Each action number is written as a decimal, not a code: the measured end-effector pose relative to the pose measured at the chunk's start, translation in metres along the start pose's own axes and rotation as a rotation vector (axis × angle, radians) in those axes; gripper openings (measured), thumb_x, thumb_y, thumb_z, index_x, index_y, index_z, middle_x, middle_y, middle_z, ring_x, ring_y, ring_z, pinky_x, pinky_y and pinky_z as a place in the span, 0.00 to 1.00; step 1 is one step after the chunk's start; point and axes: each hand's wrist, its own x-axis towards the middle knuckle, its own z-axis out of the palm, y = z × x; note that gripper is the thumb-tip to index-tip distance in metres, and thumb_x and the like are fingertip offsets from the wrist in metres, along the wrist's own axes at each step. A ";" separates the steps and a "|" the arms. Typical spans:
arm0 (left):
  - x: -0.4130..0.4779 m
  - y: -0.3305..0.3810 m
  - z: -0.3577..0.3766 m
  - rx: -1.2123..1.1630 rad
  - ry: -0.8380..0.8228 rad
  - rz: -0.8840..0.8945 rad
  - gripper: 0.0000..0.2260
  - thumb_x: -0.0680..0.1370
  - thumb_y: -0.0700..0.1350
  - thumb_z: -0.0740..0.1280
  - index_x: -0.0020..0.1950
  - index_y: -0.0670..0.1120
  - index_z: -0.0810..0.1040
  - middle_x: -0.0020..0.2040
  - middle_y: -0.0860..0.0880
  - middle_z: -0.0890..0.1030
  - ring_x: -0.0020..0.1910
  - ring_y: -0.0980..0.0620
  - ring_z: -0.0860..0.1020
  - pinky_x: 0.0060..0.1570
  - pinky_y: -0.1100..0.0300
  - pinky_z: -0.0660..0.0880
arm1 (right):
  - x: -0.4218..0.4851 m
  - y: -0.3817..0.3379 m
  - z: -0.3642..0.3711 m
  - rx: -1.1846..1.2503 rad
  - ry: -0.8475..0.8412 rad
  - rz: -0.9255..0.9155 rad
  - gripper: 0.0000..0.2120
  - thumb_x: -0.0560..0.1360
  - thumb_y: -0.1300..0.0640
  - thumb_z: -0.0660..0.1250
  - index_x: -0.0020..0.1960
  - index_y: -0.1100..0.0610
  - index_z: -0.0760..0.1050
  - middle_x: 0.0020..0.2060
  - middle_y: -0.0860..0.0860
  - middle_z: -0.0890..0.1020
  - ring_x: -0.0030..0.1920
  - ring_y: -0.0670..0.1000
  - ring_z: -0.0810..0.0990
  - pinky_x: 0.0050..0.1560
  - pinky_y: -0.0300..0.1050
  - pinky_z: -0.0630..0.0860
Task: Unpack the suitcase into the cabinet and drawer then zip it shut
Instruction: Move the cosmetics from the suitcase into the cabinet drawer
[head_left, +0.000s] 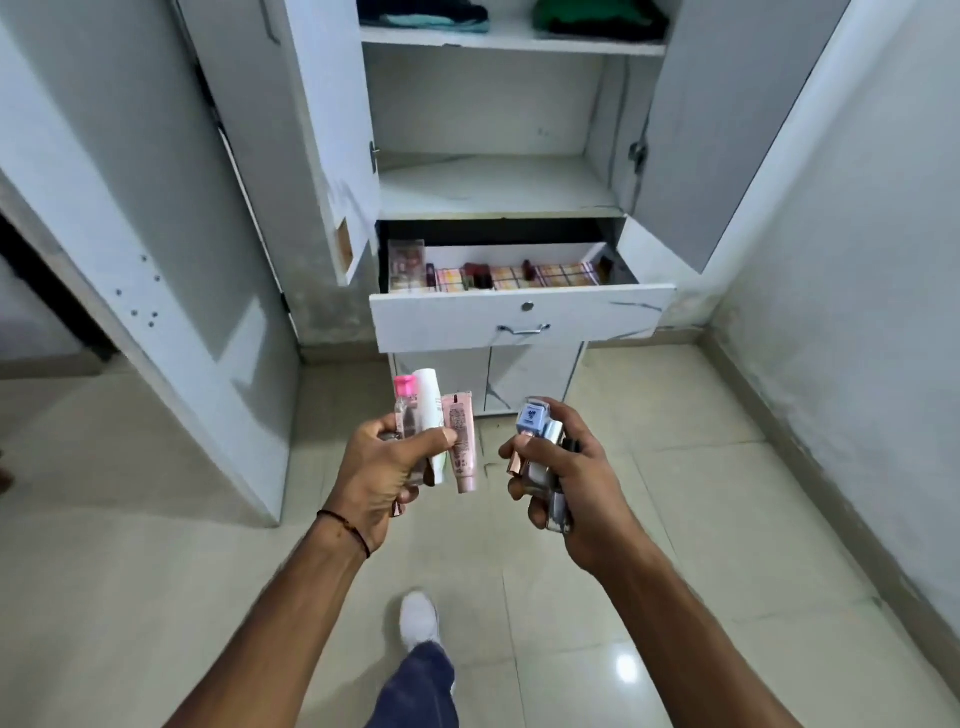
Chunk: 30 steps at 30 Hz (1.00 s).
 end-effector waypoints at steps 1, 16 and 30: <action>0.020 0.003 0.007 -0.001 0.001 0.003 0.16 0.62 0.44 0.79 0.45 0.44 0.77 0.28 0.50 0.72 0.21 0.56 0.62 0.21 0.67 0.58 | 0.018 -0.006 -0.003 -0.007 0.003 -0.003 0.20 0.78 0.65 0.66 0.65 0.48 0.73 0.42 0.58 0.83 0.32 0.55 0.76 0.27 0.40 0.62; 0.398 0.091 0.107 0.031 0.043 -0.090 0.12 0.68 0.39 0.78 0.44 0.44 0.76 0.31 0.51 0.75 0.24 0.55 0.63 0.21 0.65 0.59 | 0.389 -0.121 -0.052 -0.053 0.123 0.086 0.21 0.78 0.63 0.68 0.69 0.49 0.71 0.45 0.60 0.85 0.31 0.54 0.78 0.25 0.39 0.66; 0.566 0.037 0.150 0.315 0.132 -0.355 0.10 0.69 0.39 0.77 0.48 0.39 0.82 0.32 0.47 0.80 0.22 0.54 0.72 0.23 0.63 0.65 | 0.582 -0.078 -0.106 -0.144 0.105 0.301 0.19 0.78 0.68 0.66 0.66 0.57 0.70 0.51 0.66 0.77 0.38 0.56 0.78 0.23 0.37 0.72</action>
